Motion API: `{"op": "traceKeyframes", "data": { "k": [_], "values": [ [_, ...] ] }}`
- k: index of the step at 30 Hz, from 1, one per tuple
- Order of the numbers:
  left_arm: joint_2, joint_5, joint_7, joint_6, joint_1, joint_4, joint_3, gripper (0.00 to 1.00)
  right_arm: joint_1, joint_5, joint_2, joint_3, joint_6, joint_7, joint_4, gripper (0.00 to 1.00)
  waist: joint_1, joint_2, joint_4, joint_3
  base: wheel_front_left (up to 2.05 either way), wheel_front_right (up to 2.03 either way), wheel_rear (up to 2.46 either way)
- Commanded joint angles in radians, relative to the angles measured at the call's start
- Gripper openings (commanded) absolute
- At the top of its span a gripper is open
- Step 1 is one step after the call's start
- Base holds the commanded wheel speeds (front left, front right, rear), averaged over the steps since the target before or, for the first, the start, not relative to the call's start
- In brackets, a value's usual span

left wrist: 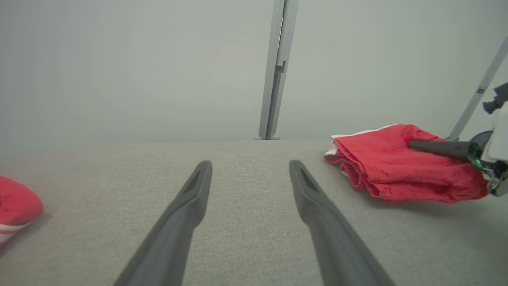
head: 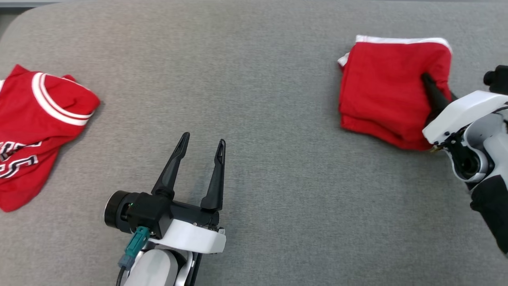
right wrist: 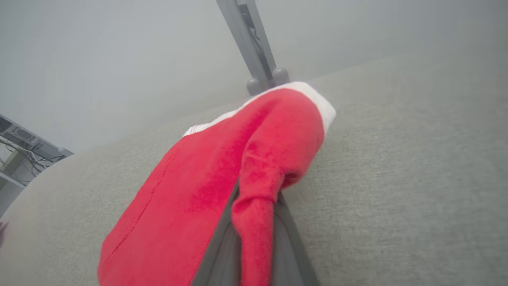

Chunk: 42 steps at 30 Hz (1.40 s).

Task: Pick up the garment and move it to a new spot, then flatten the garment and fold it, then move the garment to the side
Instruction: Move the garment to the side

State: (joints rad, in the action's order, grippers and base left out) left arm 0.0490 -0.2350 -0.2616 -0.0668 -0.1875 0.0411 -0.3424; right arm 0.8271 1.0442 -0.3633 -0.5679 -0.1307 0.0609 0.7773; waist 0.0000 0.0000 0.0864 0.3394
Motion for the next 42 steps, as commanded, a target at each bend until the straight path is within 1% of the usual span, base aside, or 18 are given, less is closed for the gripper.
{"op": "traceKeyframes", "data": {
  "k": [1, 7, 9, 12, 16, 19, 21, 24, 26, 31, 35, 42],
  "values": [
    [0.003, 0.013, -0.003, 0.007, -0.004, -0.010, 0.005, 1.00, 0.026, -0.020, -0.018, -0.012, 0.000, 0.030, 0.016, 0.00, 0.0000, 0.0000, -0.029, 0.020, 0.00, 0.00, 0.00],
    [0.003, 0.044, -0.003, 0.026, -0.035, -0.017, 0.019, 1.00, 0.072, -0.032, -0.024, -0.033, 0.000, 0.109, 0.064, 0.00, 0.0000, 0.0000, -0.106, 0.064, 0.00, 0.00, 0.00],
    [0.003, 0.061, -0.003, 0.041, -0.041, -0.014, 0.022, 1.00, 0.090, -0.027, -0.015, -0.042, 0.000, 0.138, 0.084, 0.00, 0.0000, 0.0000, -0.146, 0.086, 0.00, 0.00, 0.00],
    [0.004, 0.074, -0.003, 0.052, -0.058, -0.016, 0.029, 1.00, 0.106, -0.020, -0.009, -0.050, 0.000, 0.157, 0.103, 0.00, 0.0000, 0.0000, -0.184, 0.107, 0.00, 0.00, 0.00],
    [0.008, 0.093, -0.003, 0.068, -0.076, -0.027, 0.031, 1.00, 0.136, -0.023, -0.021, -0.068, 0.000, 0.174, 0.128, 0.00, 0.0000, 0.0000, -0.220, 0.136, 0.00, 0.00, 0.00],
    [0.013, 0.107, -0.003, 0.078, -0.089, -0.035, 0.033, 1.00, 0.165, -0.043, -0.045, -0.084, 0.000, 0.182, 0.142, 0.00, 0.0000, 0.0000, -0.235, 0.159, 0.00, 0.00, 0.00],
    [0.014, 0.110, -0.003, 0.083, -0.094, -0.037, 0.032, 1.00, 0.178, -0.053, -0.057, -0.094, 0.000, 0.183, 0.149, 0.00, 0.0000, 0.0000, -0.237, 0.167, 0.00, 0.00, 0.00],
    [0.020, 0.120, -0.003, 0.093, -0.104, -0.041, 0.031, 1.00, 0.223, -0.105, -0.097, -0.130, 0.000, 0.193, 0.163, 0.00, 0.0000, 0.0000, -0.236, 0.193, 0.00, 0.00, 0.00],
    [0.023, 0.125, -0.003, 0.097, -0.115, -0.041, 0.029, 1.00, 0.258, -0.168, -0.127, -0.174, 0.000, 0.198, 0.171, 0.00, 0.0000, 0.0000, -0.231, 0.210, 0.00, 0.00, 0.00],
    [0.023, 0.137, -0.003, 0.109, -0.136, -0.047, 0.019, 1.00, 0.354, -0.278, -0.188, -0.237, 0.000, 0.205, 0.207, 0.00, 0.0000, 0.0000, -0.203, 0.256, 0.00, 0.00, 0.00],
    [0.023, 0.142, -0.003, 0.113, -0.150, -0.052, 0.013, 1.00, 0.423, -0.357, -0.228, -0.252, 0.000, 0.207, 0.225, 0.00, 0.0000, 0.0000, -0.180, 0.282, 0.00, 0.00, 0.00],
    [0.027, 0.149, -0.001, 0.116, -0.159, -0.054, 0.005, 1.00, 0.483, -0.470, -0.285, -0.236, 0.000, 0.207, 0.244, 0.00, 0.0000, 0.0000, -0.150, 0.318, 0.00, 0.00, 0.00]
  ]
}}
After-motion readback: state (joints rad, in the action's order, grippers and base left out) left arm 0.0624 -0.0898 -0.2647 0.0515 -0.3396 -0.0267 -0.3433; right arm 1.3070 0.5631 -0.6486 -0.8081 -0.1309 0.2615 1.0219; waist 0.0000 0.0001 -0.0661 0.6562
